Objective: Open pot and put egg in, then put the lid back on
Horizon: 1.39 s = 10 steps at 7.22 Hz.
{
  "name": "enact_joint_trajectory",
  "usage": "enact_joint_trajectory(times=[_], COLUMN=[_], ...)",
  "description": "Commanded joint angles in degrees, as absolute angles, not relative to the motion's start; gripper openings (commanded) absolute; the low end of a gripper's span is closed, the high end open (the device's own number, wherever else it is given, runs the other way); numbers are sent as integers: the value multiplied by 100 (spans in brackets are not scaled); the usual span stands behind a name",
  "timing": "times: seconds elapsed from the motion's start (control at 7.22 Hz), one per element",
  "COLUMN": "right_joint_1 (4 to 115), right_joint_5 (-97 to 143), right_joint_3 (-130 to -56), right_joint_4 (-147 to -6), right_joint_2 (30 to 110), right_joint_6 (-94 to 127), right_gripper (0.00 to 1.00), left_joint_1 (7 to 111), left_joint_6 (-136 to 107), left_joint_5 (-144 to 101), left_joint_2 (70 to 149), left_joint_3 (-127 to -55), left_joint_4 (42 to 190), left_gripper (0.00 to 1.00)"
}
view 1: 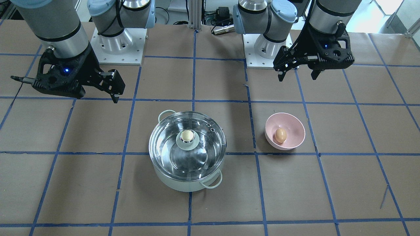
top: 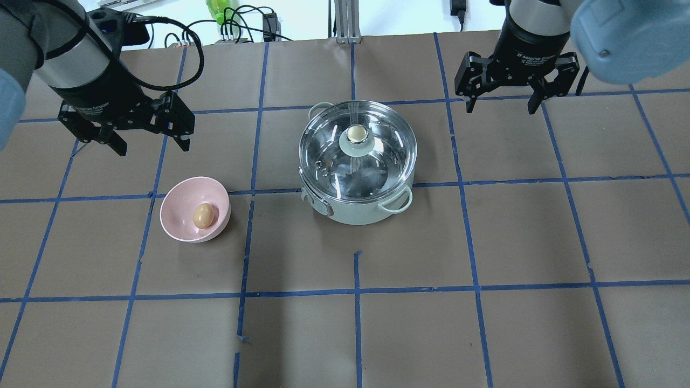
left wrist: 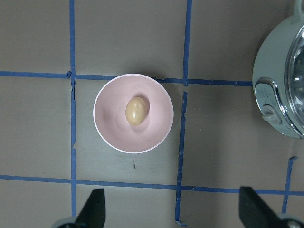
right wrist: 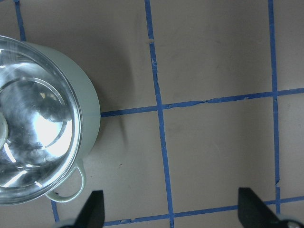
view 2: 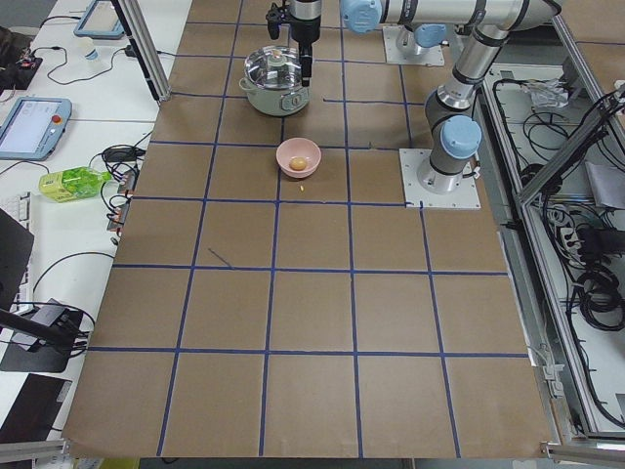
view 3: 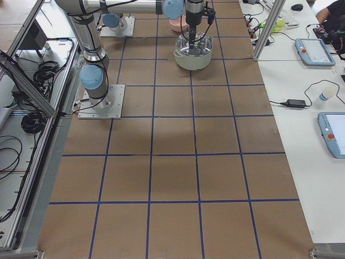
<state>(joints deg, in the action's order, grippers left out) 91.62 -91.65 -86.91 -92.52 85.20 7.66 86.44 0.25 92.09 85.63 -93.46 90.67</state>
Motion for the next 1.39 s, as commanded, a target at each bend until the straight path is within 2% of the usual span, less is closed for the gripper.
enact_joint_trajectory(times=[0.0, 0.83, 1.25], right_joint_1=[9158, 9114, 9106], right_joint_5=[-9132, -9123, -9132], right_joint_3=[-8675, -8710, -8710], right_joint_4=[-9246, -9229, -9229], right_joint_2=[8534, 8578, 8578], right_joint_6=[756, 694, 694], right_gripper=[100, 100, 100], left_joint_1=[8613, 8587, 8352], left_joint_6=[26, 53, 806], left_joint_5=[9211, 9193, 9202], left_joint_2=[8561, 8525, 8516], left_joint_3=[-9395, -9395, -9640], left_joint_4=[9123, 9228, 9422], left_gripper=[100, 100, 100])
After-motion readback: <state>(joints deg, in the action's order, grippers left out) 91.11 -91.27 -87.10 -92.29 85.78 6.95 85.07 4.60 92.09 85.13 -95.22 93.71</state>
